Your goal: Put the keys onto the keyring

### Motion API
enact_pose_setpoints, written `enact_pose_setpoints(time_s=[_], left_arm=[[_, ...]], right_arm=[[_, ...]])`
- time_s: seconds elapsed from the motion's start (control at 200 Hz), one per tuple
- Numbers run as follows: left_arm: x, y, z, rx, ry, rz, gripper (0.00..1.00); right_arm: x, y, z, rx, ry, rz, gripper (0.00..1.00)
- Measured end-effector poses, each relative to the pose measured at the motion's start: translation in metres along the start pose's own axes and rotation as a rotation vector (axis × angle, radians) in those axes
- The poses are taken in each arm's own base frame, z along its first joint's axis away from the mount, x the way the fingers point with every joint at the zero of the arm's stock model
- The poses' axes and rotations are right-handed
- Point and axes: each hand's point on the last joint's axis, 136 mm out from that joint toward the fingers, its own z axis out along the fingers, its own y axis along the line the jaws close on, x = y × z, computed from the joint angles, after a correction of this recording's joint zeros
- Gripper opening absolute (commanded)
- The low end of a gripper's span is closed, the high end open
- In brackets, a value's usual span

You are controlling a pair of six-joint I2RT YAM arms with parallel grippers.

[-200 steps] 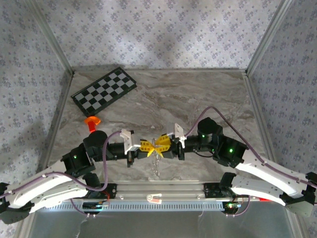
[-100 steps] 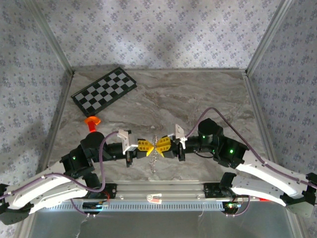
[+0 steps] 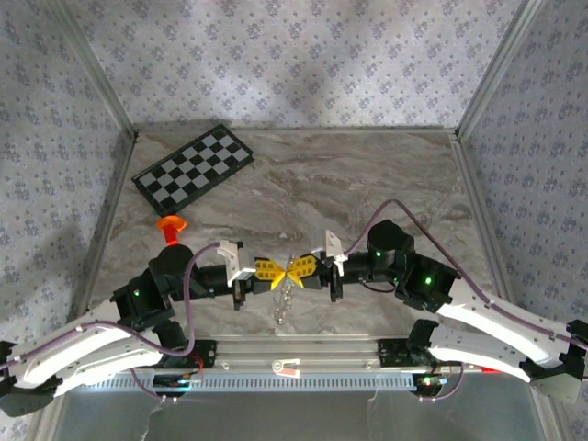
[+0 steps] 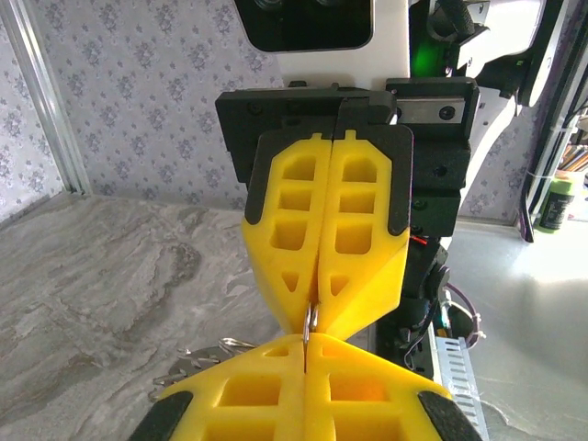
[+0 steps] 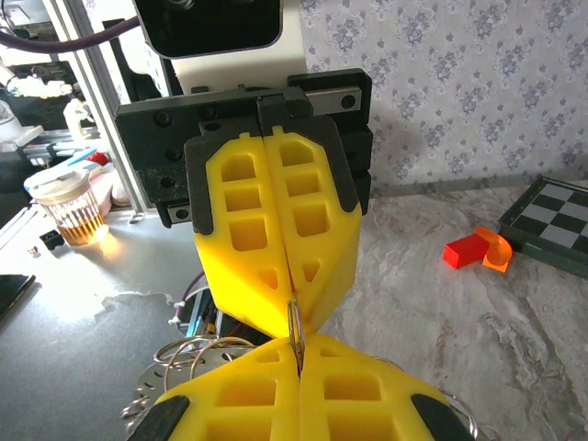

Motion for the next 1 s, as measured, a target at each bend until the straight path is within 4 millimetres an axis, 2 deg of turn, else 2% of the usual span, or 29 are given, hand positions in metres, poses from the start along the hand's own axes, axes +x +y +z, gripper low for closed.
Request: enact_pose_setpoints(time_s=[0.1, 0.285, 0.405, 0.535, 0.65, 0.8, 1.0], left_arm=[[0.001, 0.001, 0.0, -0.004, 0.004, -0.001, 0.0], [0.014, 0.005, 0.001, -0.031, 0.062, -0.002, 0.19], [0.018, 0.007, -0.003, -0.047, 0.121, -0.005, 0.26], [0.014, 0.007, -0.005, -0.049, 0.164, 0.001, 0.29], [0.021, 0.006, -0.007, -0.047, 0.209, 0.0, 0.32], [0.028, 0.006, -0.01, -0.044, 0.254, -0.002, 0.34], [0.021, 0.004, -0.007, -0.032, 0.251, 0.0, 0.35]], right_arm=[[0.001, 0.0, 0.0, 0.0, 0.002, 0.0, 0.0], [0.013, -0.001, -0.001, 0.011, 0.072, 0.003, 0.0], [0.018, -0.001, -0.007, 0.021, 0.134, -0.007, 0.0], [0.01, 0.001, -0.012, 0.021, 0.179, -0.028, 0.0], [0.009, 0.001, -0.013, 0.016, 0.22, -0.035, 0.0], [0.02, -0.001, -0.013, 0.018, 0.29, -0.032, 0.0], [0.036, 0.0, -0.011, 0.018, 0.372, -0.043, 0.0]])
